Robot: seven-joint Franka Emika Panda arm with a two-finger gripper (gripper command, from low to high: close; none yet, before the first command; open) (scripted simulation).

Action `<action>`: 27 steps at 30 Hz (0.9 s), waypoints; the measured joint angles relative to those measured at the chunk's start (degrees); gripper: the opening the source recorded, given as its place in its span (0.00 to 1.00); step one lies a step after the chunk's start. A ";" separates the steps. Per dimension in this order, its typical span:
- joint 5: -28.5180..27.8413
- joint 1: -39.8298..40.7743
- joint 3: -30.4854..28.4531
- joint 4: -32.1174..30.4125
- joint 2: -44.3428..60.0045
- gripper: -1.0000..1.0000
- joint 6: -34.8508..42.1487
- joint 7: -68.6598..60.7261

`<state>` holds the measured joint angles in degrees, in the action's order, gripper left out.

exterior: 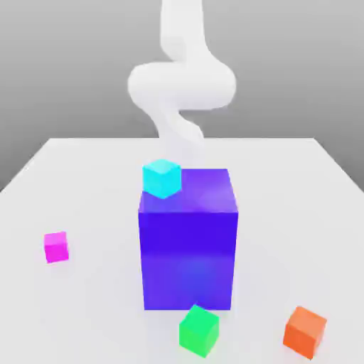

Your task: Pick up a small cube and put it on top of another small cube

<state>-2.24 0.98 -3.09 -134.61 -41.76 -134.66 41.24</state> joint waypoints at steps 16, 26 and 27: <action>-8.39 6.93 -25.08 -18.04 25.16 0.50 -18.31 -33.99; 8.35 13.19 -33.95 -28.22 43.98 0.50 -30.54 -68.83; 13.29 15.33 -30.63 -27.99 46.29 0.50 -31.89 -72.92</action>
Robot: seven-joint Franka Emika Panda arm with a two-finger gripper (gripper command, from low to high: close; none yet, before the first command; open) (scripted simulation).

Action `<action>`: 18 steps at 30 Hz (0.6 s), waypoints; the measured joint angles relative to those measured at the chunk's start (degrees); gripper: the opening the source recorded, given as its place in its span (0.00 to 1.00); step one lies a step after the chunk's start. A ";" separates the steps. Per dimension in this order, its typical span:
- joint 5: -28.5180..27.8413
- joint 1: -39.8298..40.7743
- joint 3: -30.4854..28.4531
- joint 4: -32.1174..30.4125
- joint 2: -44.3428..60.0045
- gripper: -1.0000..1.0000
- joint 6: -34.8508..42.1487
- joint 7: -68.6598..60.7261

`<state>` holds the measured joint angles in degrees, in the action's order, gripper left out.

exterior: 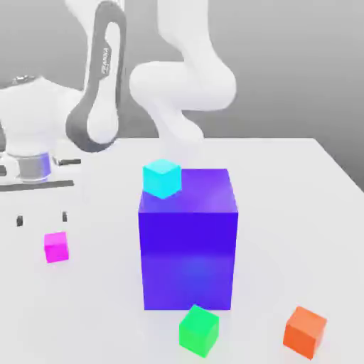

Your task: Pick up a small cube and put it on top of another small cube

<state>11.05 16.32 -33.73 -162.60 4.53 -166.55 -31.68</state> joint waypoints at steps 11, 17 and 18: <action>20.66 19.00 23.69 3.28 11.99 0.00 -8.20 -16.16; 9.03 10.80 12.82 1.12 5.34 0.00 -3.61 -7.22; 4.29 9.56 10.42 0.48 3.16 0.00 -2.27 -3.72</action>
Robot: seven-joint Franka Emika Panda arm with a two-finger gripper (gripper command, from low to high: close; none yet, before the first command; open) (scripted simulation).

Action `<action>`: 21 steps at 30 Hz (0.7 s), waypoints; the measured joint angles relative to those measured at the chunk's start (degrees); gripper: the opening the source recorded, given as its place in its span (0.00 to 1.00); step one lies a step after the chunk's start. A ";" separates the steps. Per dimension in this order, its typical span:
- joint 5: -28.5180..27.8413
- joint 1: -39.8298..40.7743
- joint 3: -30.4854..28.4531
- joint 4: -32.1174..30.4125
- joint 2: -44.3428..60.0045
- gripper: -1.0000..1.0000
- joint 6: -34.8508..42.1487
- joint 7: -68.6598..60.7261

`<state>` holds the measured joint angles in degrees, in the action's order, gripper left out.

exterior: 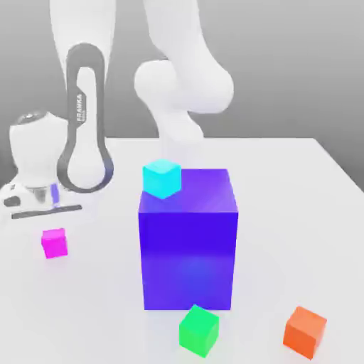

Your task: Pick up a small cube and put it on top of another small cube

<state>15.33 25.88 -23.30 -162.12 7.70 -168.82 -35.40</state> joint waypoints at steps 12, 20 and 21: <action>-23.09 -4.65 1.24 7.73 -1.37 0.00 9.05 -14.74; -34.02 -6.51 5.22 15.62 2.91 0.00 13.01 -36.08; -35.43 -6.77 5.67 16.60 3.43 0.00 13.47 -38.70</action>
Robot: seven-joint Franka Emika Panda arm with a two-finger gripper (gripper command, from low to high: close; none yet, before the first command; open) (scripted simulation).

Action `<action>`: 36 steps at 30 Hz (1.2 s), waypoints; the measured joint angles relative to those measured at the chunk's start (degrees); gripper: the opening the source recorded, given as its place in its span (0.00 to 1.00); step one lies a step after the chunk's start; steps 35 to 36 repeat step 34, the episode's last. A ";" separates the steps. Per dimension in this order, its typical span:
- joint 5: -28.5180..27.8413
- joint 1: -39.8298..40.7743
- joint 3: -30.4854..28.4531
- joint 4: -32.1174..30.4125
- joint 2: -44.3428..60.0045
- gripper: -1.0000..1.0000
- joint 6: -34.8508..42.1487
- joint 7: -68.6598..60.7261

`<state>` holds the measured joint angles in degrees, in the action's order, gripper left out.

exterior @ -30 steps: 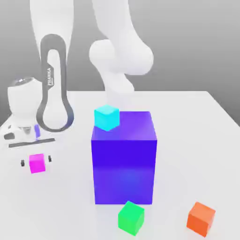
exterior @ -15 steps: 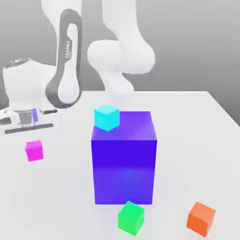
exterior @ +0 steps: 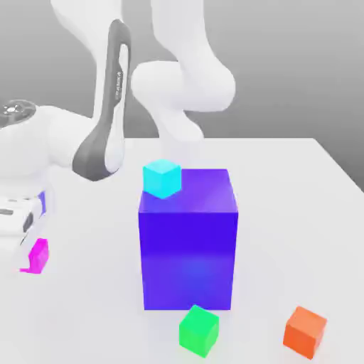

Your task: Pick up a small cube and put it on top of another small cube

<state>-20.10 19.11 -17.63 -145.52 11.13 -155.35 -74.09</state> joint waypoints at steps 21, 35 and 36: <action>11.64 -10.86 21.62 -0.12 -5.73 0.00 4.82 -37.94; 16.13 -15.94 23.86 -1.20 1.70 1.00 -4.05 -45.48; 16.13 -15.94 23.86 -1.20 1.70 1.00 -4.05 -45.48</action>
